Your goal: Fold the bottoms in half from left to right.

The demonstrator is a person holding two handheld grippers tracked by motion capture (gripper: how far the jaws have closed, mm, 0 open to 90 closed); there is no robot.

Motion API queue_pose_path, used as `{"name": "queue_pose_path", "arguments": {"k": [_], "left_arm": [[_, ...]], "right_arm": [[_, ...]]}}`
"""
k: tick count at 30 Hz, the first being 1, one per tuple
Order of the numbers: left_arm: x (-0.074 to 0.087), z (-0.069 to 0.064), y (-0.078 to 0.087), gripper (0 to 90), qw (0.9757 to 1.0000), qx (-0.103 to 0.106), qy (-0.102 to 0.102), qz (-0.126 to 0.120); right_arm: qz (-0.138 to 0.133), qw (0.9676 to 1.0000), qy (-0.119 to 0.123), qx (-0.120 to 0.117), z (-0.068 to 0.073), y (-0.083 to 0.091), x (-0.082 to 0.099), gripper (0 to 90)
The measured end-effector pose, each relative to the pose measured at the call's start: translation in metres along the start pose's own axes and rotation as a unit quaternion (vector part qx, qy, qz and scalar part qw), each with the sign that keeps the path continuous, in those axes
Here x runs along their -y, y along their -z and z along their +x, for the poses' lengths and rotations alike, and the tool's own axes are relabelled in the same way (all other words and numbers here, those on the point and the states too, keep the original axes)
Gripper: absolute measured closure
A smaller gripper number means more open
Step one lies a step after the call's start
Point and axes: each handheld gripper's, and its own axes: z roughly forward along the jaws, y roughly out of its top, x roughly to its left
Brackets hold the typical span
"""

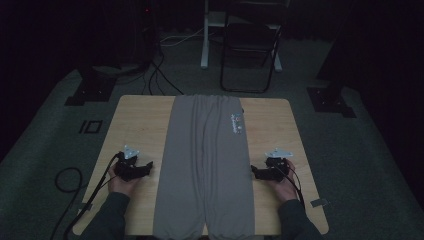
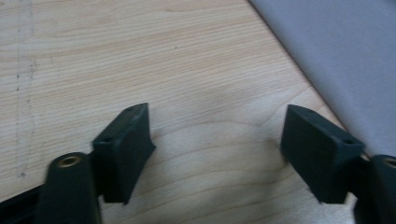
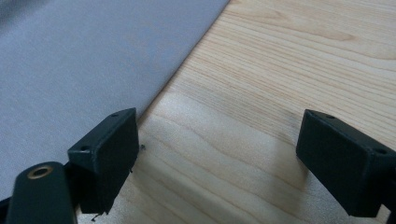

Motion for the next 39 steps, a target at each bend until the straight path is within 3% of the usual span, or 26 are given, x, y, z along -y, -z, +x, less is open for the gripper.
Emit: {"name": "queue_pose_path", "arguments": {"k": [7,12,17,18,21,22,24,26,28,30,31,32,35,36,39], "left_arm": [[0.000,-0.009,0.001,33.3,1.0000,0.004,0.000,-0.001],[-0.003,-0.014,0.004,35.7,0.9990,0.031,0.029,-0.013],[-0.007,-0.027,0.005,35.6,0.9984,0.034,0.034,-0.029],[-0.009,-0.037,0.001,35.4,0.9987,0.037,0.023,-0.026],[-0.011,-0.047,-0.004,35.4,0.9992,0.037,0.007,-0.013],[-0.012,-0.056,-0.009,36.3,0.9995,0.031,-0.002,-0.001],[-0.012,-0.060,-0.010,37.4,0.9998,0.018,-0.009,0.000],[-0.014,-0.062,-0.010,42.1,1.0000,0.009,0.001,0.000],[-0.014,-0.062,-0.011,53.3,0.9999,0.012,0.005,-0.006],[-0.015,-0.062,-0.011,80.4,0.9996,0.026,0.007,-0.005],[-0.015,-0.060,-0.010,80.4,0.9993,0.036,0.011,-0.002],[-0.015,-0.059,-0.010,86.7,0.9991,0.039,0.014,-0.001],[-0.014,-0.058,-0.006,89.1,0.9995,0.028,0.012,0.007],[-0.015,-0.055,-0.003,89.2,0.9988,0.042,0.024,-0.003],[-0.018,-0.056,0.001,89.1,0.9978,0.056,0.029,-0.021]], "right_arm": [[0.000,1.0000,0.000,0.000,0.000,0.000,0.000,12.8],[0.000,1.0000,0.000,0.000,0.000,0.000,0.000,12.7],[0.000,1.0000,0.000,0.000,0.000,0.000,0.000,12.8],[0.000,1.0000,0.000,0.000,0.000,0.000,0.000,12.7],[0.000,1.0000,0.000,0.000,0.000,0.000,0.000,12.7],[0.000,1.0000,0.000,0.000,0.000,0.000,0.000,12.7],[0.000,1.0000,0.000,0.000,0.000,0.000,0.000,12.8],[0.000,1.0000,0.000,0.000,0.000,0.000,0.000,12.8],[0.000,1.0000,0.000,0.000,0.000,0.000,0.000,12.8],[0.000,1.0000,0.000,0.000,0.000,0.000,0.000,12.9],[0.000,1.0000,0.000,0.000,0.000,0.000,0.000,12.9],[0.000,1.0000,0.001,0.000,0.000,0.000,0.000,13.0],[-0.001,1.0000,0.000,0.000,0.000,0.000,0.000,13.3],[-0.001,1.0000,0.000,0.000,0.001,0.000,0.000,13.3],[-0.001,1.0000,0.000,0.000,0.001,0.000,0.000,13.3]]}}
